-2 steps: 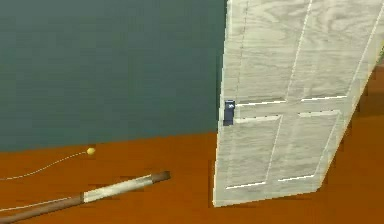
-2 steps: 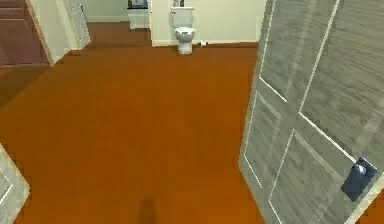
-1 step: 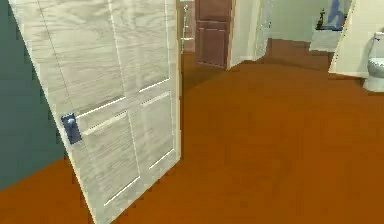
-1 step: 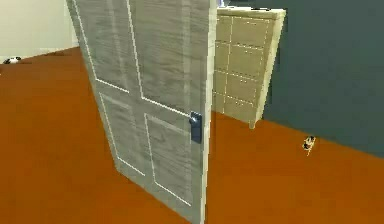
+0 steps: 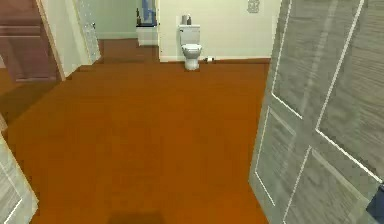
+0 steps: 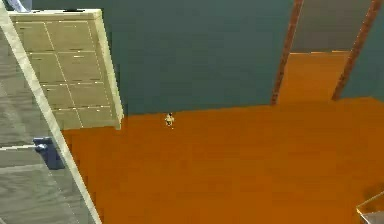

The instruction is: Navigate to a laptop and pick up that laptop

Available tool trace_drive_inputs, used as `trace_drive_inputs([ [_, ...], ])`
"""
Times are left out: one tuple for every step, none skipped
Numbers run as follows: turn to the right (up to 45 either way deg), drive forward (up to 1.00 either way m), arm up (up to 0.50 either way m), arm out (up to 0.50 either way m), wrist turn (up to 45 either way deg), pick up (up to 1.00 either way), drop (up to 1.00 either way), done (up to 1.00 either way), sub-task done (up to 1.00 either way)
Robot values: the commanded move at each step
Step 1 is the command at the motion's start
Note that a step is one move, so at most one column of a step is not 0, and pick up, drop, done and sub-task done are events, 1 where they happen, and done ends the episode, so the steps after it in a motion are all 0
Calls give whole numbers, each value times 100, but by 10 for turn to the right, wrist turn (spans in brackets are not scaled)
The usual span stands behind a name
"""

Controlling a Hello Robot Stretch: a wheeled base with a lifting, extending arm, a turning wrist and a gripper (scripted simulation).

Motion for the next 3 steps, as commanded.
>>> trace_drive_inputs([
  [450, 0, 0, 0, 0, 0, 0, 0, 0],
  [360, 0, 0, 0, 0, 0, 0, 0, 0],
  [450, 0, 0, 0, 0, 0, 0, 0, 0],
])
